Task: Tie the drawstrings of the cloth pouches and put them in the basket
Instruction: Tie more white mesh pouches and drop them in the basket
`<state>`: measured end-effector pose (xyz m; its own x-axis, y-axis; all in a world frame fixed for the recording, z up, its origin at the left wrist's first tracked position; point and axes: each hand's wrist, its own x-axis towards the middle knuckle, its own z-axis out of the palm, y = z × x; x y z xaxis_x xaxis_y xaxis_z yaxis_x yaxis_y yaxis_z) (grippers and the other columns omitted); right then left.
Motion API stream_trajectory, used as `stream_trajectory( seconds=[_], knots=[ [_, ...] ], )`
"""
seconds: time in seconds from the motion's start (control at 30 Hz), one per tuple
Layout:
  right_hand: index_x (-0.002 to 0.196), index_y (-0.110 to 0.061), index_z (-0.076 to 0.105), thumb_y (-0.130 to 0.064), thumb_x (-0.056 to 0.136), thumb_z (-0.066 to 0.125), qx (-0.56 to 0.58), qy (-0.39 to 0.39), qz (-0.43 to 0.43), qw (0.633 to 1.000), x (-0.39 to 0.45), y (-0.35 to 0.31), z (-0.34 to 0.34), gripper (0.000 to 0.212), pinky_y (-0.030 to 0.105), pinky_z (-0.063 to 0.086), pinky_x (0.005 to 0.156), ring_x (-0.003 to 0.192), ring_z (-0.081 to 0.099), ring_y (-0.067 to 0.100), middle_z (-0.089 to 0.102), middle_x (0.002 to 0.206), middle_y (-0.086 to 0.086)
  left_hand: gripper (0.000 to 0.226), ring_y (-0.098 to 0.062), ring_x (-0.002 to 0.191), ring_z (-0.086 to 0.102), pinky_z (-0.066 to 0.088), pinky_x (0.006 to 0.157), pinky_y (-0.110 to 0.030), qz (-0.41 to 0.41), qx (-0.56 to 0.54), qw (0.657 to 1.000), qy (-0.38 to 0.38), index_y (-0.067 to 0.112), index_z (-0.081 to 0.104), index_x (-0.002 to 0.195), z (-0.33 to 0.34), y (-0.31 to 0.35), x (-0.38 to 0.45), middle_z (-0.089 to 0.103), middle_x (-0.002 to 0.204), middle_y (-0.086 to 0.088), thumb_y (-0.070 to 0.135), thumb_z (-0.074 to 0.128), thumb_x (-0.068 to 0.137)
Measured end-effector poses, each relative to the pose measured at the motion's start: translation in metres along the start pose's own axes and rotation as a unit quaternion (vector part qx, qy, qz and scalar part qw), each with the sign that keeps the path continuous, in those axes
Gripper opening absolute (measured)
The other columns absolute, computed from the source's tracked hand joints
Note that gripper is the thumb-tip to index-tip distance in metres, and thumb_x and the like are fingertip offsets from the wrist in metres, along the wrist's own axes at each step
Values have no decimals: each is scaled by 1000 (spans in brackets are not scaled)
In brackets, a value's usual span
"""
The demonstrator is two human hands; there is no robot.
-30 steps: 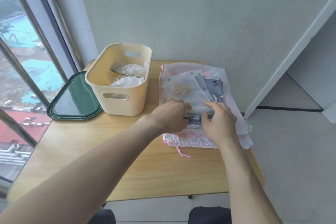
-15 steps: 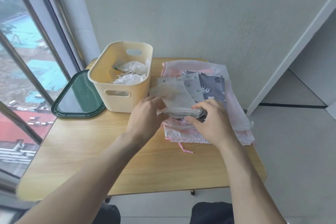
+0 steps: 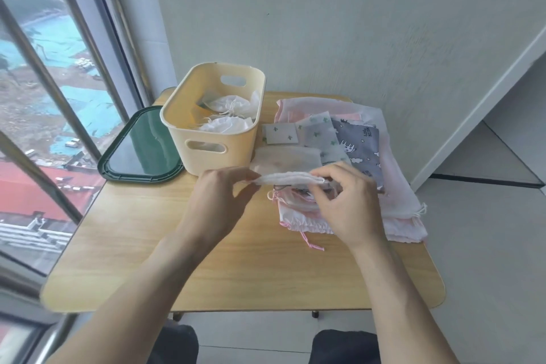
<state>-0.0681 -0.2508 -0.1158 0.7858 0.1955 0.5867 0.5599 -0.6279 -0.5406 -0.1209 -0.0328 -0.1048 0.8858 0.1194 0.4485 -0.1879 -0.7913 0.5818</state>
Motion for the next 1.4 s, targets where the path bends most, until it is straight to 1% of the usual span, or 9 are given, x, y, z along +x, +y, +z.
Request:
stream_trajectory(
  seconds=[0.2, 0.33, 0.57, 0.67, 0.8, 1.07, 1.2, 1.27, 1.4],
  knots=[
    [86, -19, 79, -13, 73, 90, 86, -155, 72, 982, -17, -12, 2, 18, 27, 49, 55, 56, 61, 19, 69, 63, -4, 12, -9, 67, 57, 50, 66, -29, 8, 35, 999, -17, 21, 80, 94, -24, -24, -14, 70, 83, 8, 19, 80, 82],
    [91, -16, 81, -13, 81, 85, 153, -257, 151, 942, -23, -13, 5, 11, 14, 42, 51, 44, 55, 4, 70, 62, -12, 12, 0, 64, 61, 51, 66, -26, -70, 26, 991, -114, 25, 79, 97, -36, -31, -17, 69, 72, 13, 28, 78, 85],
    [96, -9, 78, -25, 74, 89, 233, -273, 231, 904, -24, -11, -9, 29, 36, 60, 66, 74, 75, 20, 80, 88, -2, 36, -12, 66, 64, 50, 64, -31, -140, 17, 966, -215, 22, 67, 68, -50, -50, -14, 66, 65, 7, 41, 56, 98],
    [86, -14, 79, -42, 56, 89, 211, -243, 216, 922, -23, -6, -11, 42, 33, 60, 80, 82, 76, 17, 78, 96, -6, 52, -22, 58, 52, 52, 68, -45, -159, -50, 968, -190, 14, 48, 60, -46, -56, -13, 49, 58, 2, 43, 43, 103],
    [86, -17, 79, -25, 65, 87, 236, -221, 212, 922, -22, 3, -11, 23, 35, 60, 63, 65, 71, 31, 74, 92, 0, 55, -21, 64, 53, 44, 66, -35, -215, -140, 963, -86, -3, 52, 65, -37, -52, -8, 52, 60, -6, 41, 55, 98],
    [100, -38, 77, -20, 92, 74, 162, -337, 172, 911, -34, -3, -5, 20, 16, 51, 82, 87, 67, -5, 75, 98, -16, 26, -31, 85, 69, 53, 86, -32, -242, -493, 835, 41, -4, 67, 72, -24, -21, -9, 69, 70, -13, 9, 59, 94],
    [109, -33, 76, -26, 95, 70, 120, -357, 161, 912, -36, -7, -4, 17, 11, 46, 75, 83, 64, -10, 75, 91, -18, 53, -25, 45, 46, 40, 52, -31, -254, -555, 792, -3, 14, 42, 48, -22, -9, -7, 40, 46, -7, 15, 50, 100],
    [109, -30, 76, -25, 96, 68, 134, -349, 169, 912, -35, -6, -6, 15, 23, 53, 76, 78, 67, 2, 75, 83, -10, 55, -16, 47, 22, 19, 49, -30, -269, -519, 811, -33, 20, 26, 52, -21, -8, -8, 23, 49, -1, 19, 49, 102],
    [102, -18, 77, -19, 98, 65, 179, -312, 187, 914, -31, -2, -12, 13, 32, 54, 74, 69, 67, 19, 74, 78, 8, 47, -16, 51, 29, 25, 51, -29, -183, -265, 940, -116, 12, 39, 60, -17, -18, -14, 35, 51, 1, 28, 53, 101]
  ],
)
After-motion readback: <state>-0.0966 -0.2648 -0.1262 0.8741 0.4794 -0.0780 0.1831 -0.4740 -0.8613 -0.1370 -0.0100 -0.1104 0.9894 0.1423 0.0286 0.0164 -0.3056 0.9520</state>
